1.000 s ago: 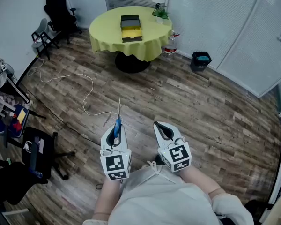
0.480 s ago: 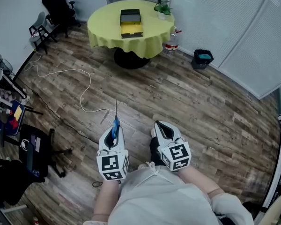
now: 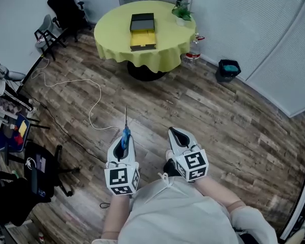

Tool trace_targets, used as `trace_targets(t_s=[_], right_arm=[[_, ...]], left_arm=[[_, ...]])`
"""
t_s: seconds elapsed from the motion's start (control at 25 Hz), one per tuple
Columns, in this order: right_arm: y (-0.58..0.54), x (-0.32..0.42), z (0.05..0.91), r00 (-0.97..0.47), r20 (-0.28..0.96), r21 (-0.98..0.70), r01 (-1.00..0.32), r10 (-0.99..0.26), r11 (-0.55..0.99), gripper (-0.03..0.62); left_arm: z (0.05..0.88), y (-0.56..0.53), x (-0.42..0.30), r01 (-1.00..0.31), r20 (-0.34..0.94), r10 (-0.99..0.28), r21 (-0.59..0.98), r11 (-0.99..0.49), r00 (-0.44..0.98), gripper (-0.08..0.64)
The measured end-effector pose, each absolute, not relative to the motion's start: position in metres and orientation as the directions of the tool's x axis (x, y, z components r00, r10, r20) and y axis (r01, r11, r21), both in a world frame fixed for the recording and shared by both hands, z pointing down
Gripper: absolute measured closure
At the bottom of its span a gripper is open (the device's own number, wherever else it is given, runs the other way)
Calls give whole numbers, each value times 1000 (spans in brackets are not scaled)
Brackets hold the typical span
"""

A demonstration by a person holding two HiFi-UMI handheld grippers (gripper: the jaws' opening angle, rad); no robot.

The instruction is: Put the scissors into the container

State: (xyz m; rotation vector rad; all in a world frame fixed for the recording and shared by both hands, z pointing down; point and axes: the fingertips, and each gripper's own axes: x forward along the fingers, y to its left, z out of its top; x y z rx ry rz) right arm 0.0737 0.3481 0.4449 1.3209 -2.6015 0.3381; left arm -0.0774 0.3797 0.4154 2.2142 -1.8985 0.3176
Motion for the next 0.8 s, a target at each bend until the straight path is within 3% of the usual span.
trace_targets(t_s=[0.48,0.8], right_arm=[[182,137,459,-617,315,-92,-776,-721,624,592],[118,133,475,-613,364,-115,-777,-702,619,592]], left_arm=[[427,225,-11,-992,297,-947,11,-122,120,512],[431,159,-20,-992,297,-946,37,-121,127,512]])
